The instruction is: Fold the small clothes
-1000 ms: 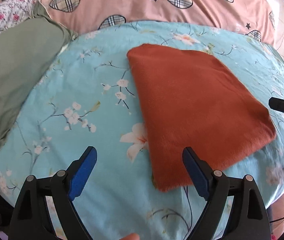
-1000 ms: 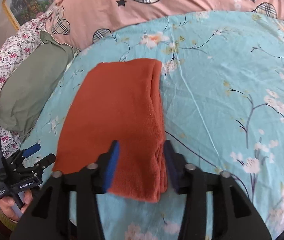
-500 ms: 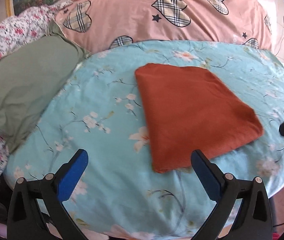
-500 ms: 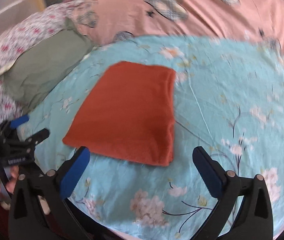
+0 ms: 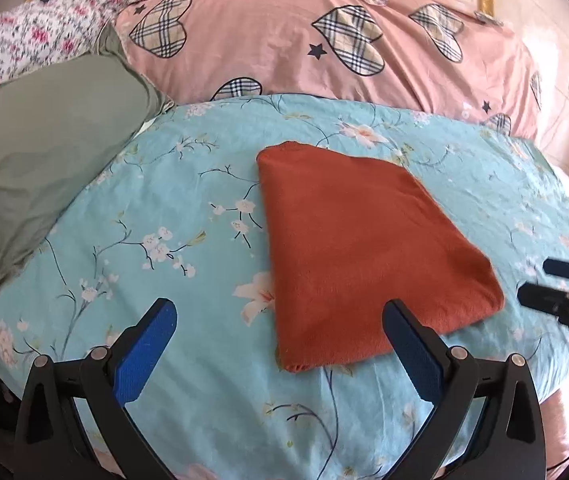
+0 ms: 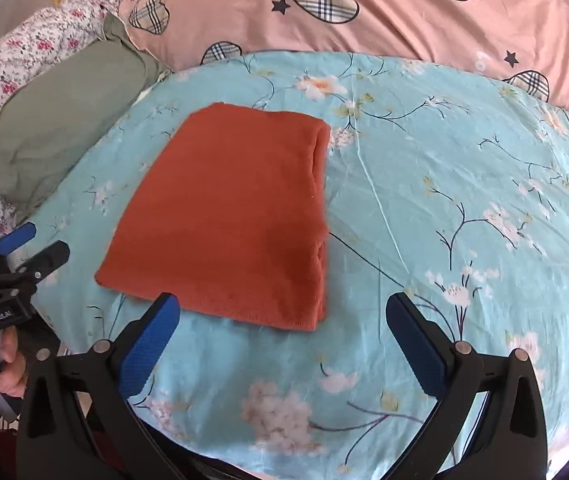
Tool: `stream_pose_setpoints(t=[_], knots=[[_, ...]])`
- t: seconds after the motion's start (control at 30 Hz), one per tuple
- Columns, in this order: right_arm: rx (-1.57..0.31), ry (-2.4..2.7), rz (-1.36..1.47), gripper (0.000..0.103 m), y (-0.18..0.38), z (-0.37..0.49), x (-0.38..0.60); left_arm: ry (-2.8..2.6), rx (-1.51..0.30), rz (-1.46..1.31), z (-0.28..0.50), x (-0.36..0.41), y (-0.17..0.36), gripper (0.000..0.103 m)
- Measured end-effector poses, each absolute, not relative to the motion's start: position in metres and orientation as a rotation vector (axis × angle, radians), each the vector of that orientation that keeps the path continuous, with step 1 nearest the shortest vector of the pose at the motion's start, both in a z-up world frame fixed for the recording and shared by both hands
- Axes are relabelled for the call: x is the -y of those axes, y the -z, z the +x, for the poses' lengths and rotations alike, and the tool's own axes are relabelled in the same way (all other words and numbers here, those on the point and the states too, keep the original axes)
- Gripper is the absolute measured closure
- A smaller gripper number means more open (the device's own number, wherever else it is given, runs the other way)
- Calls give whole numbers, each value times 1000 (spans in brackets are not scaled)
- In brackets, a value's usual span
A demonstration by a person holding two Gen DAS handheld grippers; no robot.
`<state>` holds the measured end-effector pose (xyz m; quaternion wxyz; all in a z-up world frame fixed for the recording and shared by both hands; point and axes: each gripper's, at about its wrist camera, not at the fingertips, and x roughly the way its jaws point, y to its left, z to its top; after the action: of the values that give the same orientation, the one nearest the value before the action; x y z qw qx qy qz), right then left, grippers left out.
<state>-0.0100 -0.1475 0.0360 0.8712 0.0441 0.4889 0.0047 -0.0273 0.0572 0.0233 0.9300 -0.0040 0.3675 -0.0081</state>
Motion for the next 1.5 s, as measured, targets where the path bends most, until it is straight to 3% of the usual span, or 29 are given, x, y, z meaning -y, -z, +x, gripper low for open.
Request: stream_pose_setpoints(t=[1.5], knots=[[-1074, -109, 138, 0, -10, 78, 147, -60, -873, 76, 63, -36, -8, 0]])
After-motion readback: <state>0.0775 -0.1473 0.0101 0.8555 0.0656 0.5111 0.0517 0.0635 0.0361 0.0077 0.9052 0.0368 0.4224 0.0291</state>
